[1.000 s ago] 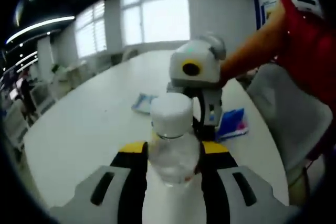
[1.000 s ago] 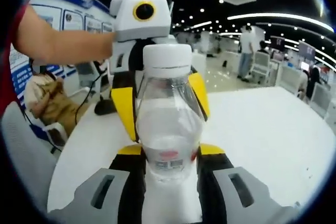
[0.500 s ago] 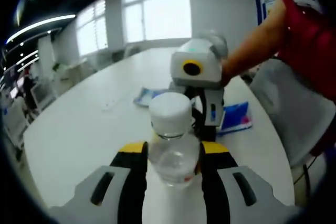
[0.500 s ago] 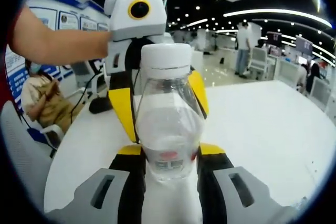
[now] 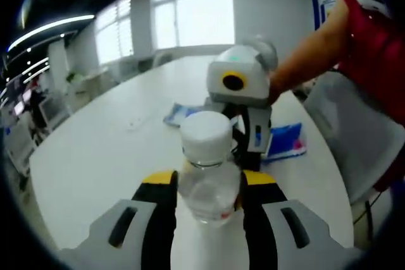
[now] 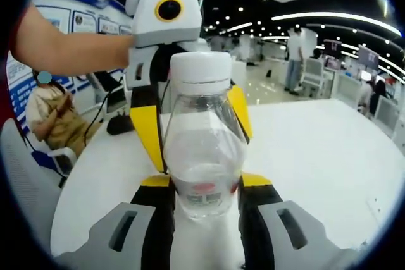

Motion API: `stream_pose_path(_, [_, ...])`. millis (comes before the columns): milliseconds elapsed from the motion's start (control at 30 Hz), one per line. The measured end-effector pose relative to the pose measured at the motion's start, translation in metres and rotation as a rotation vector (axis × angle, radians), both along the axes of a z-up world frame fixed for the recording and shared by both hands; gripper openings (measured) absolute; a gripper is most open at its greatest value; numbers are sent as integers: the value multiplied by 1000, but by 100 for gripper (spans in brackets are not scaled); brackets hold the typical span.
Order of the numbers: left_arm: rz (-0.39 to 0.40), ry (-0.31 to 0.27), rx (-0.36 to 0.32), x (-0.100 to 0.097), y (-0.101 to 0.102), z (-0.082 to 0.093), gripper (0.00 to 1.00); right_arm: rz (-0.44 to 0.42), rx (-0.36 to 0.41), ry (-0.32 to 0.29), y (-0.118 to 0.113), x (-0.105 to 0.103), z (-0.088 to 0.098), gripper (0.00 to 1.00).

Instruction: Arrange the tabletop items into an orderly group along one side of the table until the central work area is clear of visible clutter.

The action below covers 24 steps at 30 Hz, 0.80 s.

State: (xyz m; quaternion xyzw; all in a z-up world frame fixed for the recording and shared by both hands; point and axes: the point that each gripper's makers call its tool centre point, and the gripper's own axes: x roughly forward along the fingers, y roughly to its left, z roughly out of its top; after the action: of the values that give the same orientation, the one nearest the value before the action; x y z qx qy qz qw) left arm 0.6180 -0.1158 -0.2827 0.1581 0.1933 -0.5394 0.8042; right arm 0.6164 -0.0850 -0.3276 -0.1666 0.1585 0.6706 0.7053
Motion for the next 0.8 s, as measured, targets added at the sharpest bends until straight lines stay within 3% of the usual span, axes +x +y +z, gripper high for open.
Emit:
stream_pose_path(667, [10,13,-4,-2,4,-2,38,-6,-15,7,5,-1,-1,38])
stream_pose_path(800, [35,51,2,-1,3,-4,41,-22,-23,14,7,0,-1,39])
